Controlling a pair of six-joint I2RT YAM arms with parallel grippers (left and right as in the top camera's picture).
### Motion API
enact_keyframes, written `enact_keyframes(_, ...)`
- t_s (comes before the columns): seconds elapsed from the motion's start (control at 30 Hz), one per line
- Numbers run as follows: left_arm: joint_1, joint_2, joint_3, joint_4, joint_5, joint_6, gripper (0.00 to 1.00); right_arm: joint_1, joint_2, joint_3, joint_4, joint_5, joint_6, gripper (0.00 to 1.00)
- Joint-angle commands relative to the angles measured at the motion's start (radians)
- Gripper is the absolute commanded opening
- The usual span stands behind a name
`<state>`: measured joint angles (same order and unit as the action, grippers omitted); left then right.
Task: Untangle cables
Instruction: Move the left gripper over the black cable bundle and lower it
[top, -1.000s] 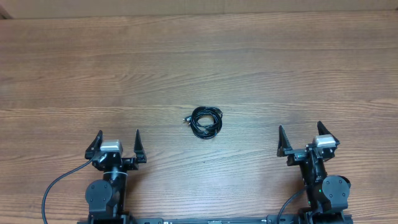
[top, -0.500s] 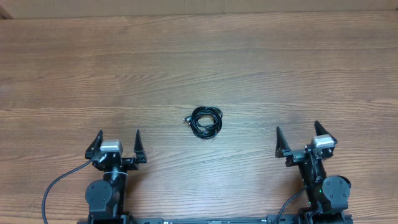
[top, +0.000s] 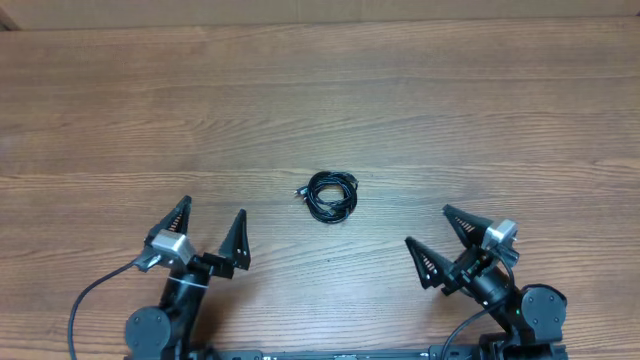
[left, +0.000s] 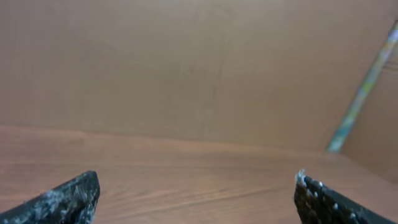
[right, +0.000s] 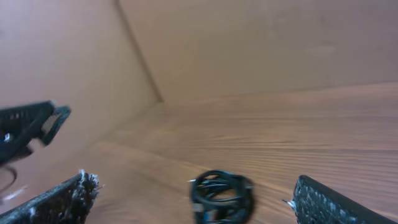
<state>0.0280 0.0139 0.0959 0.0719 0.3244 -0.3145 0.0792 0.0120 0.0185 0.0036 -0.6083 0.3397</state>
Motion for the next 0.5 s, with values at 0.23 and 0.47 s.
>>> enact_keyframes(0.23, 0.004, 0.502, 0.87, -0.726, 0.167, 0.182, 1.0, -0.001, -0.005, -0.01, -0.06, -0.036, 0.053, 1.0)
enact_keyframes(0.47, 0.004, 1.033, 1.394, -1.268, 0.484, 0.217, 1.0, -0.001, -0.005, -0.01, -0.059, -0.028, 0.053, 1.0)
